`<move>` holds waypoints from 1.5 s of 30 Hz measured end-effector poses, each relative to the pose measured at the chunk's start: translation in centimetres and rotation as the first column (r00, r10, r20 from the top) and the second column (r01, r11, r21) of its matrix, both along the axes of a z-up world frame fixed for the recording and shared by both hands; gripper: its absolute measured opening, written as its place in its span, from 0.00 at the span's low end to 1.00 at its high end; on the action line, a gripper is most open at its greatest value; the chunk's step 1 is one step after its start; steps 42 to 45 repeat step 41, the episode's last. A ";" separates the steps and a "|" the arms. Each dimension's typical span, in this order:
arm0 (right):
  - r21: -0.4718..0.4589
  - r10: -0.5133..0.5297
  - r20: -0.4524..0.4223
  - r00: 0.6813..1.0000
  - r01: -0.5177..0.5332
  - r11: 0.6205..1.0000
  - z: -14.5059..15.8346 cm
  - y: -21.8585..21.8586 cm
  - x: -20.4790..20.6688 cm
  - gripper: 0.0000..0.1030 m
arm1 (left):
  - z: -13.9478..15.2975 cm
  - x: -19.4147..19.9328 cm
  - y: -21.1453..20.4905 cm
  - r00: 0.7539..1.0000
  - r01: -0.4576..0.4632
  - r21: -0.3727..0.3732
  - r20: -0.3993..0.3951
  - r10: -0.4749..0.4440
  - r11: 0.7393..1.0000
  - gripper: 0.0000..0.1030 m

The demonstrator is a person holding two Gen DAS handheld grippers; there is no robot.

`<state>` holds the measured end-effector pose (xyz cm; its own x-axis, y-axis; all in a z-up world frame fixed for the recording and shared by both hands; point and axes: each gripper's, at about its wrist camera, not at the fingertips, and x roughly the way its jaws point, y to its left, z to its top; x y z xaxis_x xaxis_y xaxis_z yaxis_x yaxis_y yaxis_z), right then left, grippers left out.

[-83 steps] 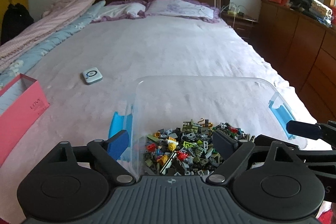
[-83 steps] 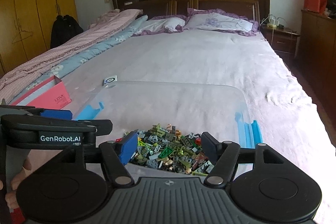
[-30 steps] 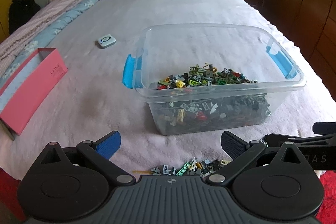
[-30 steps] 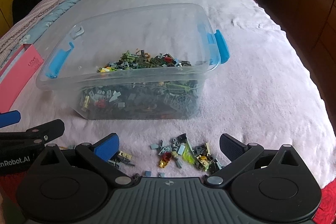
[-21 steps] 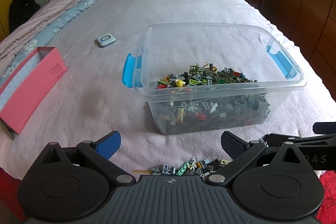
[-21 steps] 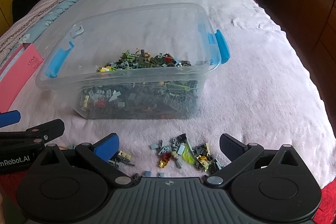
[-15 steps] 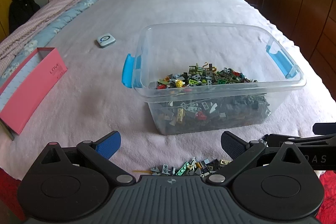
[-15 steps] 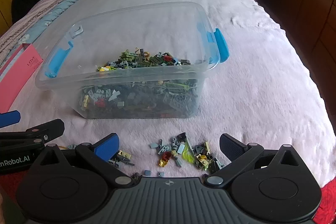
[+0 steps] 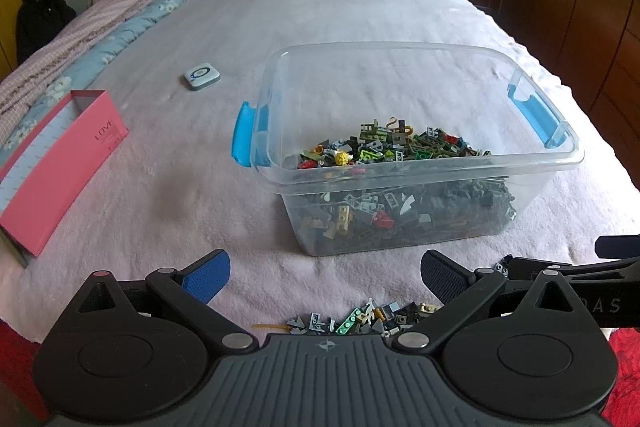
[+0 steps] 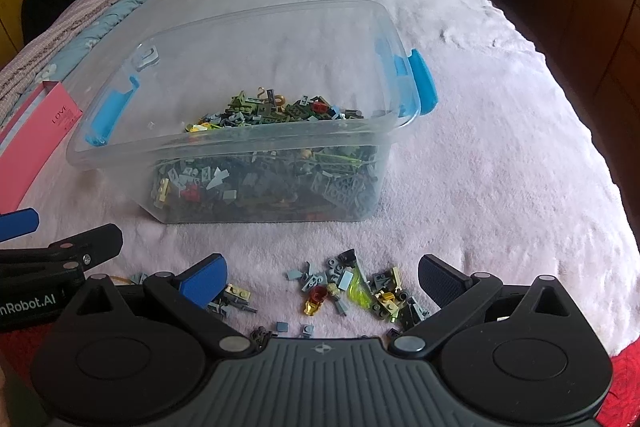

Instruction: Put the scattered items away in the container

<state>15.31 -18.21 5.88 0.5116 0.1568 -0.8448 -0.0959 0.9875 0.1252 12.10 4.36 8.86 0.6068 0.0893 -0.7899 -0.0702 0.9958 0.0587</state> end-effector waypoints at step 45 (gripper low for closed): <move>-0.005 0.005 -0.012 1.000 -0.005 1.000 -0.2 -0.3 -0.1 1.00 | 0.4 -0.3 -1.0 0.999 0.034 0.043 0.021 -0.035 0.999 1.00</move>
